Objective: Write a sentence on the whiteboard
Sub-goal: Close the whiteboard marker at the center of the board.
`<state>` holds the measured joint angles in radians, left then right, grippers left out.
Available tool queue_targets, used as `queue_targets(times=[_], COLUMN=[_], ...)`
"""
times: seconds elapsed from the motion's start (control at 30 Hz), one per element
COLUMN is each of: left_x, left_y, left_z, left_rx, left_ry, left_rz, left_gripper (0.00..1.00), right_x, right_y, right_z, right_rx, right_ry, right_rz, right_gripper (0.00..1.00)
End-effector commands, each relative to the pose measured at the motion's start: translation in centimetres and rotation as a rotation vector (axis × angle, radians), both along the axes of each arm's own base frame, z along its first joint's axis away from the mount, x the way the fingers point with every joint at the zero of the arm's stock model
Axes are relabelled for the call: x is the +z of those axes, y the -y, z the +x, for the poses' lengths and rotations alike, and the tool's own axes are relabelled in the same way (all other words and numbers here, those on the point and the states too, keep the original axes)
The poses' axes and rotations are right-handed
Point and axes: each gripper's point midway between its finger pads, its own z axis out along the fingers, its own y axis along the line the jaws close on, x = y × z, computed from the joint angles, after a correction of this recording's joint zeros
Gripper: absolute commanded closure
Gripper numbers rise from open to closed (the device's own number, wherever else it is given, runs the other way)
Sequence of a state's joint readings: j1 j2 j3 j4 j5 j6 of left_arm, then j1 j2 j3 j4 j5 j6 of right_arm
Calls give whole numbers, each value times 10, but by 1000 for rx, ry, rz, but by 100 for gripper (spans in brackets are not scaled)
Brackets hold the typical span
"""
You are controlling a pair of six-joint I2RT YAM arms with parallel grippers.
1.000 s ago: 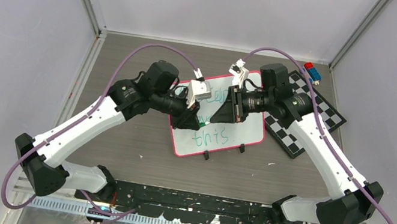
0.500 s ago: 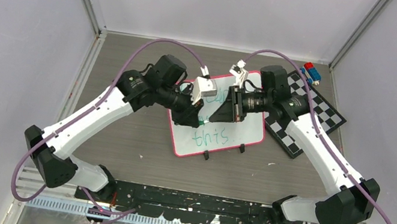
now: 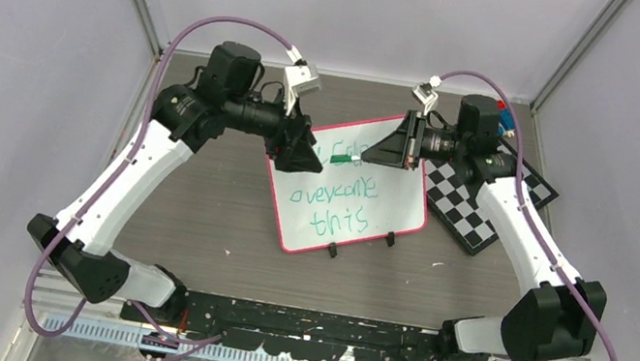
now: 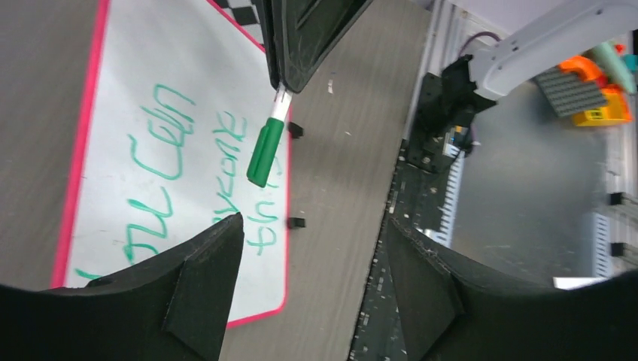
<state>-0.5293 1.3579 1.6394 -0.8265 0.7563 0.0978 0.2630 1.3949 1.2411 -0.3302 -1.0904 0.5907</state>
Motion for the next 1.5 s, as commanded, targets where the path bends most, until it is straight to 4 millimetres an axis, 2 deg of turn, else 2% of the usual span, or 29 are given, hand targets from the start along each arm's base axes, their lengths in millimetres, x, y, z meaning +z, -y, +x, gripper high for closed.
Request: queue_targets(times=[0.0,0.13,0.27,0.43,0.5,0.67,0.87,1.0,1.17,1.4,1.47], left_x=[7,9,9,9,8,4,5,-1,-14,-4,-4], left_y=[-1,6,12,15,17,19,22,29,30,25,25], left_z=[-23,-33,-38,-46,-48,-53,-56,-53,-25,9,10], left_rx=[-77,-113,-148,-179,-188,-210,-227,-199,-37,134,132], left_ry=[-193,-295,-389,-435,-449,-464,-428,-350,-133,88,100], left_rz=[-63,-116,-156,-164,-167,-165,-163,-121,16,96,99], left_gripper=[29,32,40,47,53,79,100,100,100,100,100], right_x=[63,72,75,68,68,63,61,49,26,3,2], right_y=[-6,-10,-21,-28,-31,-38,-40,-48,-56,-58,-57], right_z=[-22,-36,-52,-58,-61,-65,-66,-72,-70,-56,-54], right_rx=[62,102,162,186,204,225,232,251,248,197,200], right_ry=[104,108,105,98,110,105,101,75,1,-29,-9], right_rz=[184,205,207,159,143,128,117,92,58,-33,-62], right_gripper=[100,100,100,100,100,100,100,100,100,100,100])
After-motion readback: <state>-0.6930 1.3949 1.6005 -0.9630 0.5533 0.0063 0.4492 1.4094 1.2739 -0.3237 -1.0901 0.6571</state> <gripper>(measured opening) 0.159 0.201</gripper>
